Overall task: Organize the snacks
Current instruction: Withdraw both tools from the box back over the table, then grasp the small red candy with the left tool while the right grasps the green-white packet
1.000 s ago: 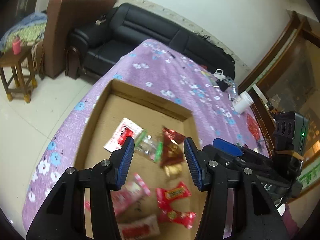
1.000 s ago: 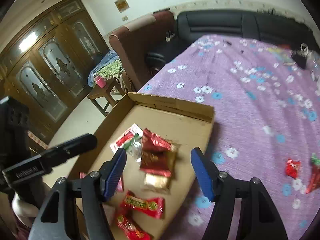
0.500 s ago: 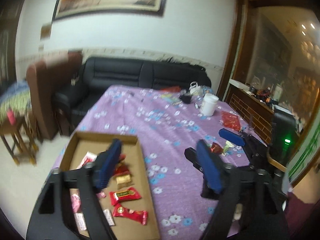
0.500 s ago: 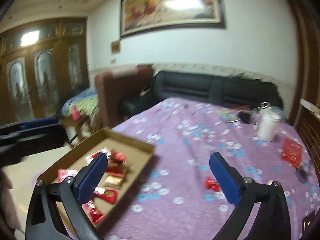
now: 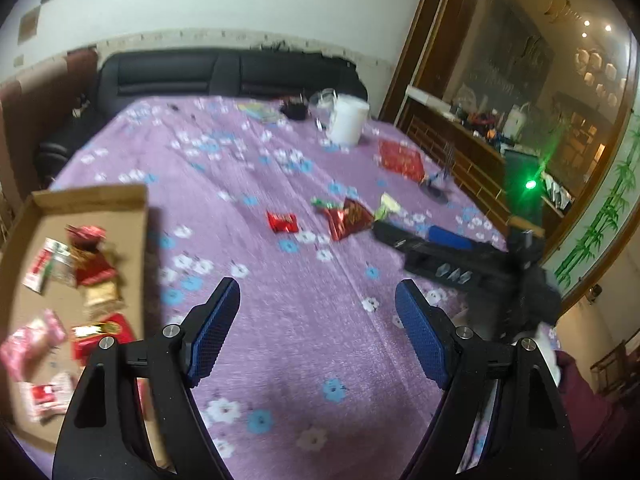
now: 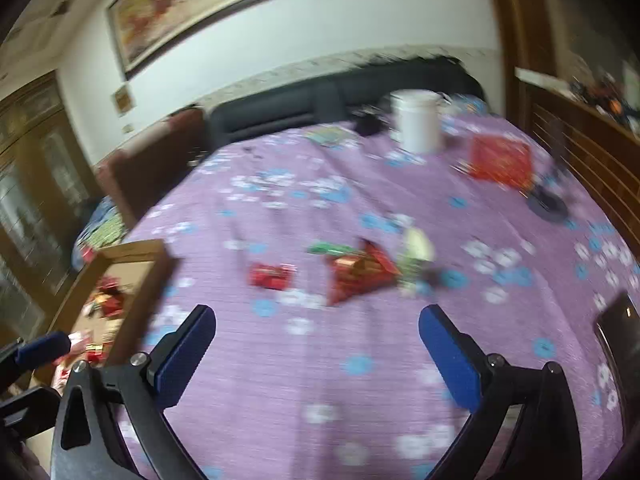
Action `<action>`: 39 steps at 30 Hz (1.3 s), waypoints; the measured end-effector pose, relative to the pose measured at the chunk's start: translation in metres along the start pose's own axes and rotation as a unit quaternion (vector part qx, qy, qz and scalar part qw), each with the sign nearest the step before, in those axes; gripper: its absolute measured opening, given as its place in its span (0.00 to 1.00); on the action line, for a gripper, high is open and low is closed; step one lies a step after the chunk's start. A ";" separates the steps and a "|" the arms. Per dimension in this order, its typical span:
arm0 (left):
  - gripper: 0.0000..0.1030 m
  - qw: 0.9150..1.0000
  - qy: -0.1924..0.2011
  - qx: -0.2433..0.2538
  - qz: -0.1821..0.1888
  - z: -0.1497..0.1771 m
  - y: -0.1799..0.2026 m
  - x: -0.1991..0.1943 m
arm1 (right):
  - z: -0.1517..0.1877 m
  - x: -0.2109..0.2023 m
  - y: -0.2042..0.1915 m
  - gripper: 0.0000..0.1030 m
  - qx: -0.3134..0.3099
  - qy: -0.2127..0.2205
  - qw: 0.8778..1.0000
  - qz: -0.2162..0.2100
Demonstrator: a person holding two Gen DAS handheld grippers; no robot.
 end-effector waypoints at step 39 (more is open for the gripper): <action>0.90 0.990 -0.123 0.063 -0.036 0.043 0.015 0.120 | -0.021 0.092 0.067 0.39 0.063 -0.102 0.993 0.017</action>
Point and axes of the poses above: each gripper's, at about its wrist camera, not at the fingertips, and x roughly the way its jaws point, y to its right, z to its underside, the point moved 7 cm from there along x, roughly the way its jaws point, and after that the axes turned 1 degree about x, right-handed, at the moved point
